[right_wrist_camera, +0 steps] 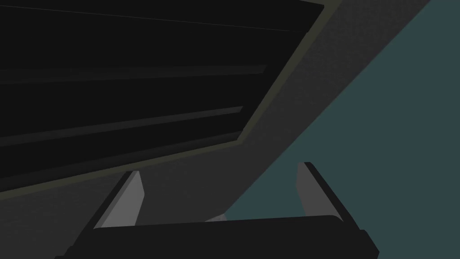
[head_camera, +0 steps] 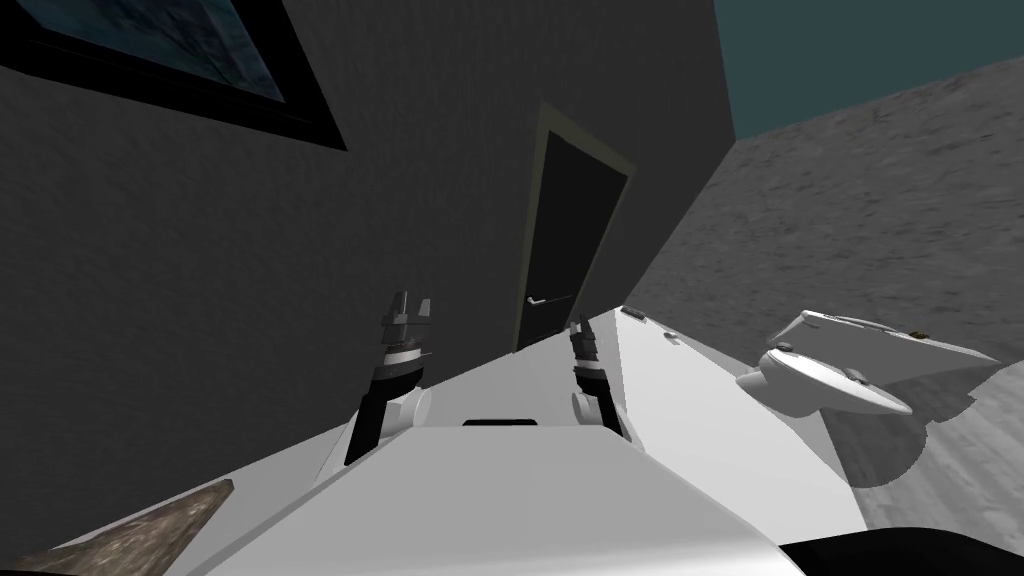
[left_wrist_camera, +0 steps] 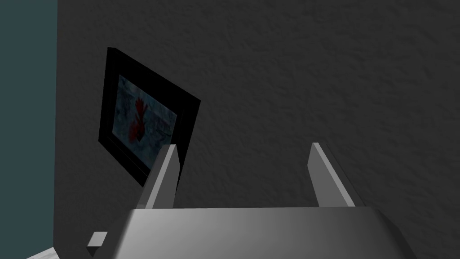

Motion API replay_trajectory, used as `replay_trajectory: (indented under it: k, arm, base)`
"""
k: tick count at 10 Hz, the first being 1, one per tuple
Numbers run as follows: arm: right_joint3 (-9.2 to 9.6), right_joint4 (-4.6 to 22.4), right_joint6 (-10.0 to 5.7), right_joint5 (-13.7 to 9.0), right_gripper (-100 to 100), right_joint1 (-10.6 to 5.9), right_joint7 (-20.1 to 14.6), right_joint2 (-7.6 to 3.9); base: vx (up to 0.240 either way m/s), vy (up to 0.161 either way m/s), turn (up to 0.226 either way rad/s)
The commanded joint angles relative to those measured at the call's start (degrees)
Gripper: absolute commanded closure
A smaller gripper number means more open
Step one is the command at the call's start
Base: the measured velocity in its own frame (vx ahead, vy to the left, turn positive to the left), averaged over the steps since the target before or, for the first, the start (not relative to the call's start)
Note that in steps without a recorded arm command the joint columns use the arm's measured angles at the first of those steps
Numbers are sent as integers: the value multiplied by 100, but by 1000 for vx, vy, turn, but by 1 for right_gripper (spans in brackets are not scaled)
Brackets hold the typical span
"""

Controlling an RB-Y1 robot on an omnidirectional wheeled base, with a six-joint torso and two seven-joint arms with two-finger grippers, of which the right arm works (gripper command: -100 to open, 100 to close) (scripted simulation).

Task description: Pull the door open

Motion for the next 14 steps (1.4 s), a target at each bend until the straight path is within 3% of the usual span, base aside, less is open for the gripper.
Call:
replay_trajectory:
  k: [1, 6, 9, 14]
  arm:
    - [7, 283, -50, 9, -100, -104, -67, -45]
    - [38, 962, -224, 31, -100, -307, -253, -167]
    - [70, 1580, -406, 54, -100, -519, -447, -291]
    - [102, 2355, -592, 78, -100, -736, -646, -415]
  base:
    - [53, -26, 87]
    - [62, -43, 87]
    - [62, -60, 118]
    - [54, -49, 82]
